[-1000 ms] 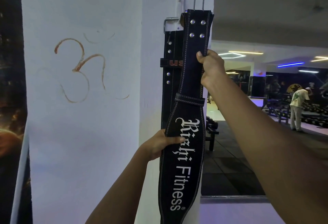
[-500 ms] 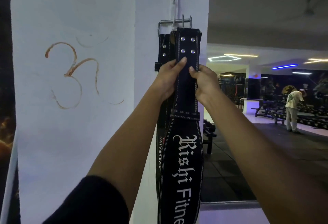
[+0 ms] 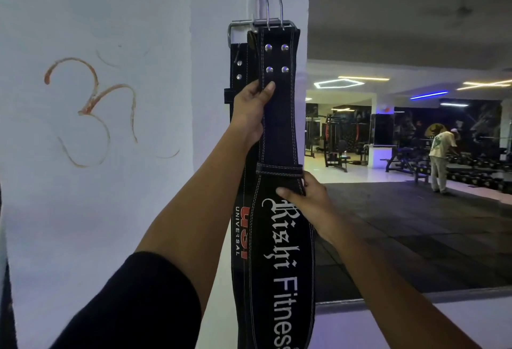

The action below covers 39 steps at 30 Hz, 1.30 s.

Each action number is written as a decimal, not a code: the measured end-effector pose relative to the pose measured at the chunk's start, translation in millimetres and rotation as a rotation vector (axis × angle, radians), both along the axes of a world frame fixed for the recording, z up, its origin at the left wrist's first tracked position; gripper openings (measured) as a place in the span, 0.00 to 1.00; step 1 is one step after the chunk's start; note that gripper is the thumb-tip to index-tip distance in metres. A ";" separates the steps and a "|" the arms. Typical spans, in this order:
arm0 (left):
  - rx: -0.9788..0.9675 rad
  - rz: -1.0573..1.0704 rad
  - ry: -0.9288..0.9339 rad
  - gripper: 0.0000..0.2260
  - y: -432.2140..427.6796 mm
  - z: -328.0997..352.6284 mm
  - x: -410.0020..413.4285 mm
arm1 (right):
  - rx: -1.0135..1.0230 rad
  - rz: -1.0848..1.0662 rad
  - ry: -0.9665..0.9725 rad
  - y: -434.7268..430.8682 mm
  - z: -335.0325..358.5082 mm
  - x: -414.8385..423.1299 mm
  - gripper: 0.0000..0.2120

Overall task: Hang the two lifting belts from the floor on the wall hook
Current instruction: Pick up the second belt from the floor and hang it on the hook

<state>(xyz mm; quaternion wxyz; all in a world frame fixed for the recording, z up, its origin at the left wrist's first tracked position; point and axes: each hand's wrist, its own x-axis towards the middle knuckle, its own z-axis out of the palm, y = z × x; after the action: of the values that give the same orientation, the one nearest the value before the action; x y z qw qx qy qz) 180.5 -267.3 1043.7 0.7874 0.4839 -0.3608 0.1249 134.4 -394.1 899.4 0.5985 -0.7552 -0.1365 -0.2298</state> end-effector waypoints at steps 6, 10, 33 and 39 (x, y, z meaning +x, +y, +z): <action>-0.011 0.003 0.023 0.14 2.1 2.2 2.2 | -0.078 0.163 0.184 -21.5 -14.5 -4.0 0.16; -0.019 0.000 0.032 0.14 0.4 4.1 1.2 | 0.075 0.163 0.133 -22.0 -4.9 -1.8 0.15; -0.052 -0.024 0.061 0.13 0.0 -6.3 -9.2 | 0.116 0.066 -0.101 -16.1 50.8 -18.3 0.21; -0.042 -0.024 0.038 0.06 4.6 -0.2 -12.3 | 0.183 0.116 -0.137 7.9 114.7 -19.6 0.08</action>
<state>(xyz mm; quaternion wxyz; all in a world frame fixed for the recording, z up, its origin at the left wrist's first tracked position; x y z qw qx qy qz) 168.1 -262.7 1043.5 0.8056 0.4651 -0.3489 0.1136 114.8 -386.2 1014.1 0.6666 -0.6706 -0.1990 -0.2574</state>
